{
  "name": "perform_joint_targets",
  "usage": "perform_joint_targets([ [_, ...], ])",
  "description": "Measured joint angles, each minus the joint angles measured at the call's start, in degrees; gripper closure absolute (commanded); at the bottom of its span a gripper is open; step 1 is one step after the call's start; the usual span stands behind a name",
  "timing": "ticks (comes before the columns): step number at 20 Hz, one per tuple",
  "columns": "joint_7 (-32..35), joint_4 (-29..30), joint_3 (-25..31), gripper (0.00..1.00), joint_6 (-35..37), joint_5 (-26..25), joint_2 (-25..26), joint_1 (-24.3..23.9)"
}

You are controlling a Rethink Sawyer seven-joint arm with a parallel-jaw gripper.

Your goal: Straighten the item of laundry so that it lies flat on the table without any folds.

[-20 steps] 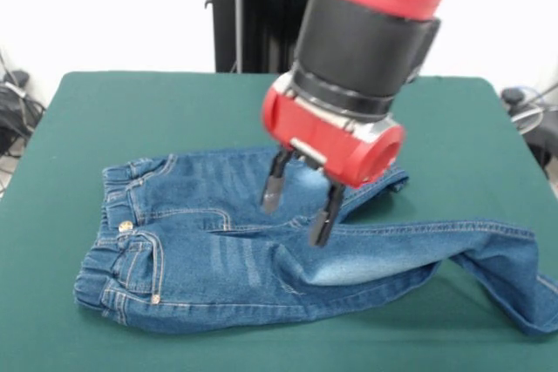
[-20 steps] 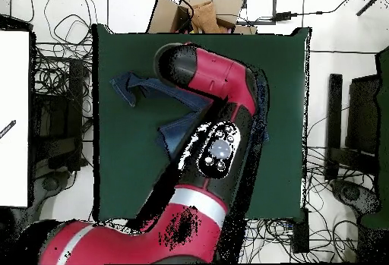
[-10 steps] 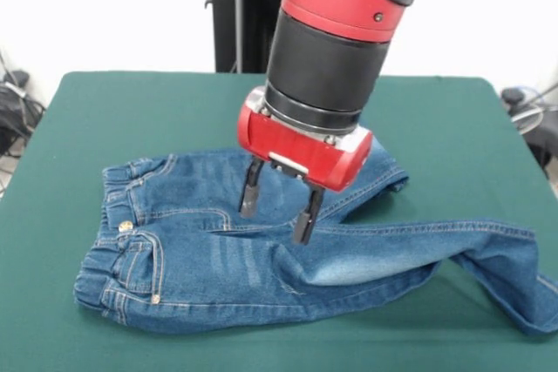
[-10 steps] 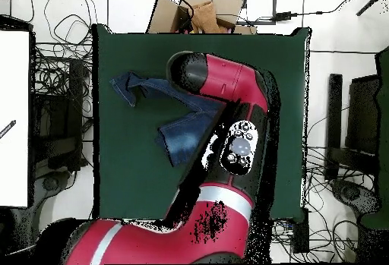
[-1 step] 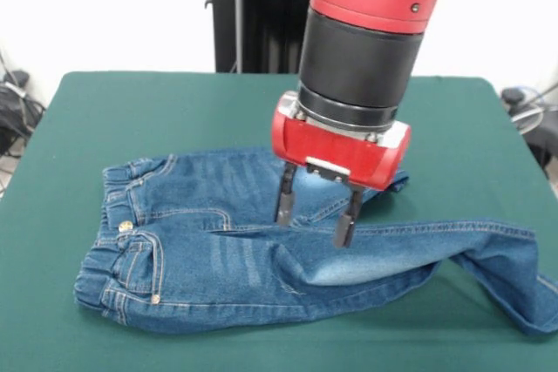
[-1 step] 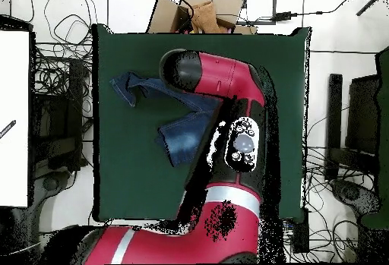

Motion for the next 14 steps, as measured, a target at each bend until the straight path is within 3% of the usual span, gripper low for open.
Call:
perform_joint_targets([
  [14, -1.28, 0.49, 10.02, 0.00, -2.07, -8.14, -0.33, -7.43],
])
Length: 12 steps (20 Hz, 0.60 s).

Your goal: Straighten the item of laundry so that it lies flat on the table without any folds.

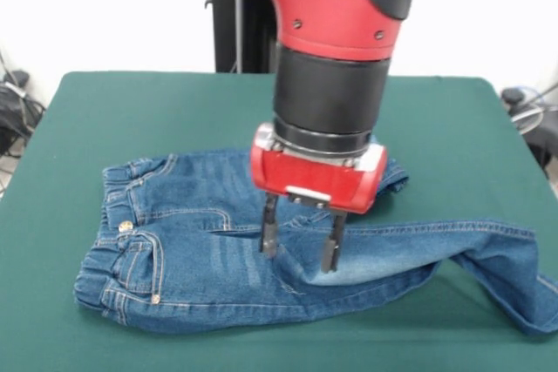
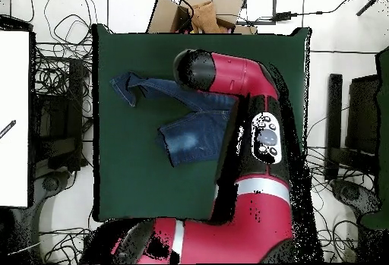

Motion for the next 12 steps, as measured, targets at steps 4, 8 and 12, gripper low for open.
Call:
perform_joint_targets([
  [4, 0.00, 0.27, 2.35, 0.00, -0.29, -2.26, 0.01, -2.46],
  [8, 0.00, 1.29, 4.21, 0.00, -0.79, -4.81, -0.17, -4.55],
  [12, 0.00, 3.50, 5.86, 0.00, -0.95, -7.16, -0.88, -6.08],
])
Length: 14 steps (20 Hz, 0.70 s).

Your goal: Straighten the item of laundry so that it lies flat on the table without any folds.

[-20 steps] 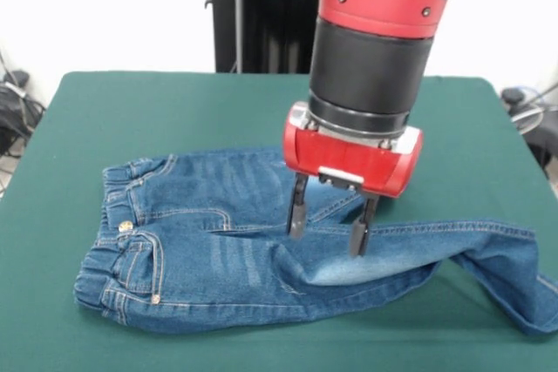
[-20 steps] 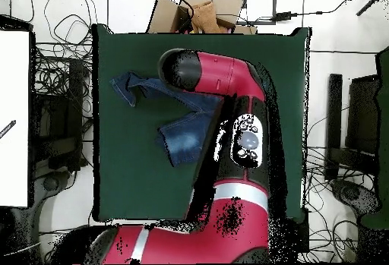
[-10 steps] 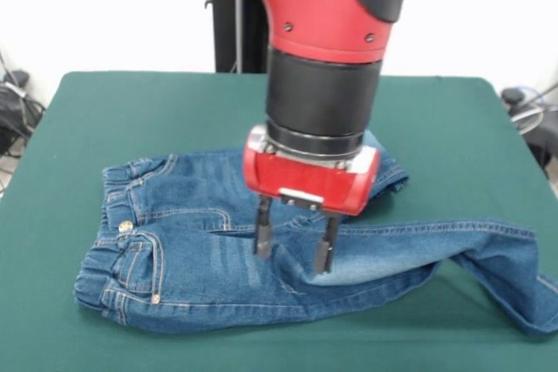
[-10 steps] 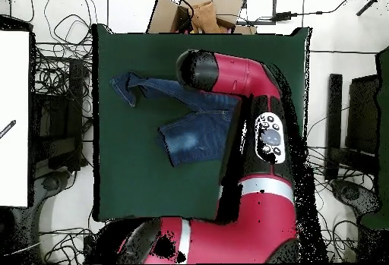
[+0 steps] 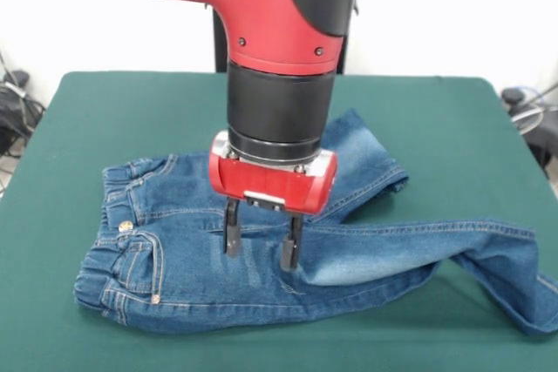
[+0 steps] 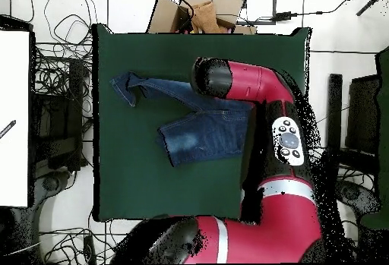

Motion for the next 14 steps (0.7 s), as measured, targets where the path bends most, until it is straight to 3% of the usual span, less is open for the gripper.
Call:
perform_joint_targets([
  [14, 0.00, 4.46, 4.88, 0.00, 0.00, -4.78, -1.91, -1.45],
])
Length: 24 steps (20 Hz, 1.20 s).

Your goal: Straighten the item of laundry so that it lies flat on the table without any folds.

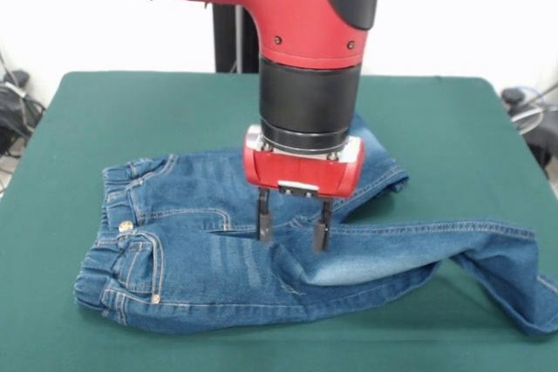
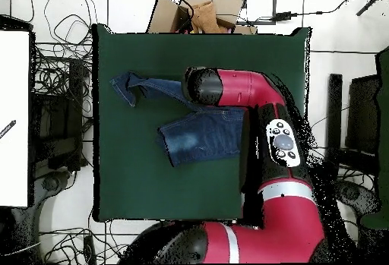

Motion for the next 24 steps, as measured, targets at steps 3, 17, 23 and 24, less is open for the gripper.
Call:
perform_joint_targets([
  [3, 0.00, 0.60, 0.93, 0.00, 0.00, -0.20, -0.04, -0.76],
  [17, 0.00, 4.24, 3.97, 0.00, 0.00, -0.31, -1.77, -6.59],
  [23, 0.00, 5.35, 4.62, 0.00, 0.00, -0.32, -2.56, -8.96],
  [24, 0.00, 5.36, 4.65, 0.00, 0.00, -0.32, -2.59, -9.05],
])
